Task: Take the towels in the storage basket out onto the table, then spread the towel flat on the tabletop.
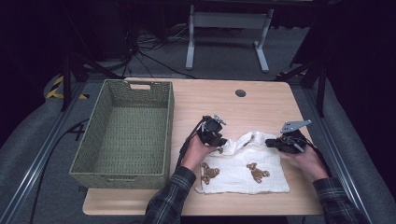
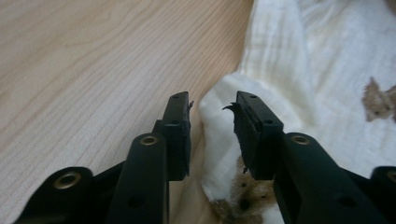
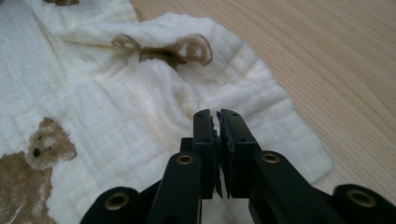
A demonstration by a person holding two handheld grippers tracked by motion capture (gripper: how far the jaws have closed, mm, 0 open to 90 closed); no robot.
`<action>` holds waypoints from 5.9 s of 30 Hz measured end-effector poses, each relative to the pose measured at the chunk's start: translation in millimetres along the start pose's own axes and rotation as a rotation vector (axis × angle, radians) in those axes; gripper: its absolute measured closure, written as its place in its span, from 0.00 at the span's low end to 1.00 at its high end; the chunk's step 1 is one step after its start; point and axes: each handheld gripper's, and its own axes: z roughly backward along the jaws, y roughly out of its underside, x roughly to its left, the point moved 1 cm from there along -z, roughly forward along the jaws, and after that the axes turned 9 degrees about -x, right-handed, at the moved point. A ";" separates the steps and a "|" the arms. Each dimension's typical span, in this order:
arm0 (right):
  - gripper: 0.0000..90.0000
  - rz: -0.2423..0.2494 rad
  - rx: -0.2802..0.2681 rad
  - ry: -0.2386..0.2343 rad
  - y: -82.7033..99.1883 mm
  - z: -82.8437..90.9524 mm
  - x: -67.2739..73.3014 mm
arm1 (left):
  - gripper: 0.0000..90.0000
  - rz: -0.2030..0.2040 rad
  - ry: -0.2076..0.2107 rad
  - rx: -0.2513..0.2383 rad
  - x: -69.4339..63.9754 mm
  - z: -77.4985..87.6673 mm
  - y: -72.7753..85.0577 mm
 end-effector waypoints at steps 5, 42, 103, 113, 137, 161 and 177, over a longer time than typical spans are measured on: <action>0.95 -0.003 0.003 -0.003 -0.1 0.0 0.9 | 0.89 -0.015 0.011 0.042 -2.6 -7.8 2.8; 1.00 -0.076 0.015 0.115 -7.1 -34.6 -52.6 | 0.99 0.107 -0.287 -0.134 53.7 11.5 -13.4; 0.99 -0.113 -0.110 0.195 -27.6 -2.0 -89.8 | 0.97 0.176 -0.251 -0.197 50.0 20.3 -26.8; 0.98 -0.117 -0.157 0.163 -17.4 12.5 -75.5 | 0.97 0.119 -0.261 -0.196 36.2 32.9 -24.9; 0.99 -0.087 -0.171 0.086 -1.6 41.3 -28.5 | 0.97 0.085 -0.282 -0.186 4.0 60.7 10.1; 0.99 -0.075 -0.153 0.032 32.2 64.8 18.6 | 0.97 0.006 -0.250 -0.146 -47.4 77.9 47.0; 0.99 -0.049 -0.172 0.002 43.1 80.1 42.4 | 0.97 -0.018 -0.238 -0.123 -72.2 88.2 64.3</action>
